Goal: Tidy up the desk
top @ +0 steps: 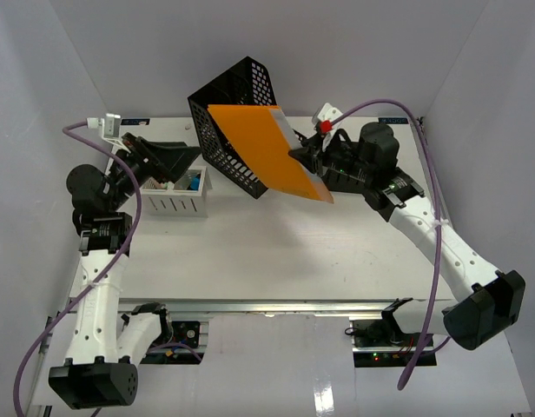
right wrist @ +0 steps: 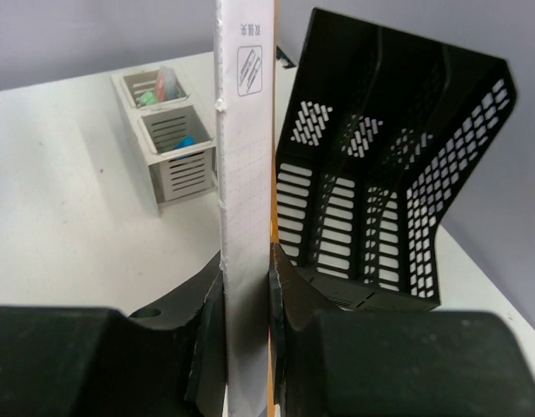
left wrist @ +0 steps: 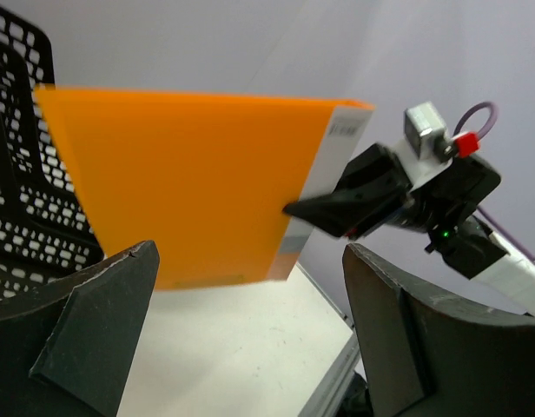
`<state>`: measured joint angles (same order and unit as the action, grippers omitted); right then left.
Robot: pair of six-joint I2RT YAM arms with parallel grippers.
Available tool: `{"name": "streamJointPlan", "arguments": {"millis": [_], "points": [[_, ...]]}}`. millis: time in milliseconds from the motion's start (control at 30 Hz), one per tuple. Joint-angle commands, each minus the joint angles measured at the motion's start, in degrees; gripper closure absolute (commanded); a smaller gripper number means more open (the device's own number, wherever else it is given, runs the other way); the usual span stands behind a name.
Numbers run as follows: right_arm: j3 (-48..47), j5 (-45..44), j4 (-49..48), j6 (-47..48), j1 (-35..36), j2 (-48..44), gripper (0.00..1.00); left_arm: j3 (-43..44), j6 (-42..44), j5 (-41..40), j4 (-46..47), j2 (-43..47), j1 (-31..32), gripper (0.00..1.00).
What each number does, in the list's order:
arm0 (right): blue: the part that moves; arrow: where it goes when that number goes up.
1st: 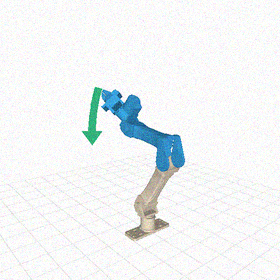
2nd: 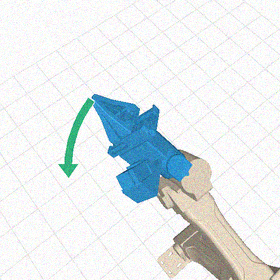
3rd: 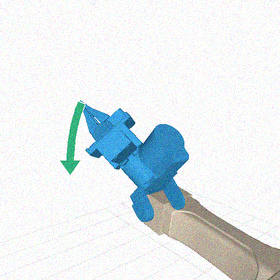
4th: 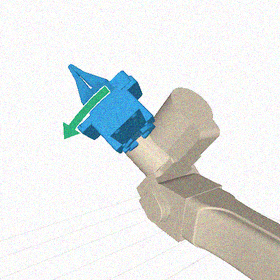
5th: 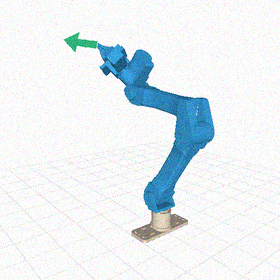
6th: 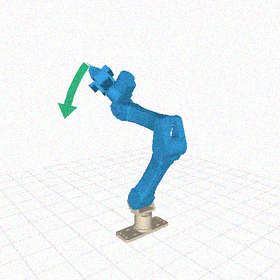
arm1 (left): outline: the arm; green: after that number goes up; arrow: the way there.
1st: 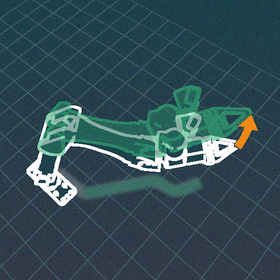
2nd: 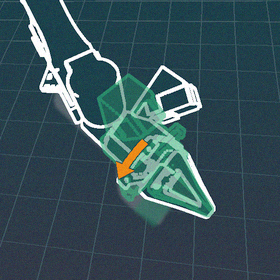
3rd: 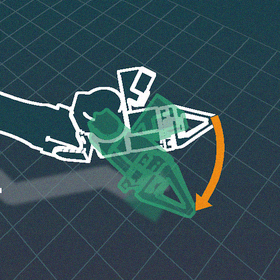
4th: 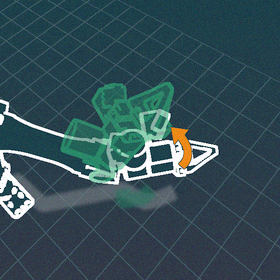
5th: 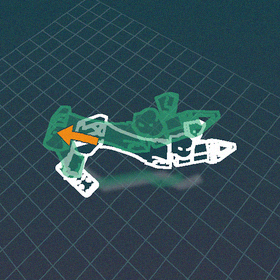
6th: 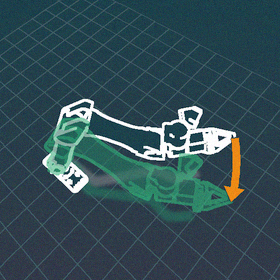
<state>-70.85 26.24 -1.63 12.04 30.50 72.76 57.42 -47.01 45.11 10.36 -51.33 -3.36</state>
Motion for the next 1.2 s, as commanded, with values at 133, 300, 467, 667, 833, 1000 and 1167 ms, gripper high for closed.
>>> {"name": "streamJointPlan", "arguments": {"millis": [133,300,467,667,833,1000,1167], "points": [[-4.3,8.6,-9.4,-8.9,-6.7,-0.7,0.92,-11.4,-0.4,4.4,14.8,-1.7,0.0,0.02],[-6.5,12.7,-13.0,-14.9,-9.2,0.9,0.92,-13.5,-0.7,4.7,20.5,-4.2,0.4,0.02],[-6.9,18.3,-19.7,-26.6,-11.2,2.1,0.92,-12.7,0.1,5.1,25.7,-9.1,1.5,0.02],[-4.9,22.1,-27.4,-35.5,-11.4,2.2,0.92,-10.9,2.8,7.4,30.4,-14.0,6.0,0.02],[-2.7,24.1,-32.0,-41.0,-11.5,2.0,0.92,-9.2,5.1,8.9,31.3,-16.8,9.2,0.02],[-0.7,25.5,-35.7,-45.2,-11.5,1.4,0.92,-7.5,9.8,8.4,27.5,-17.0,9.8,0.02],[0.6,26.1,-37.5,-47.0,-11.5,0.7,0.92,-5.6,14.4,8.9,22.6,-16.1,9.8,0.02]]}}
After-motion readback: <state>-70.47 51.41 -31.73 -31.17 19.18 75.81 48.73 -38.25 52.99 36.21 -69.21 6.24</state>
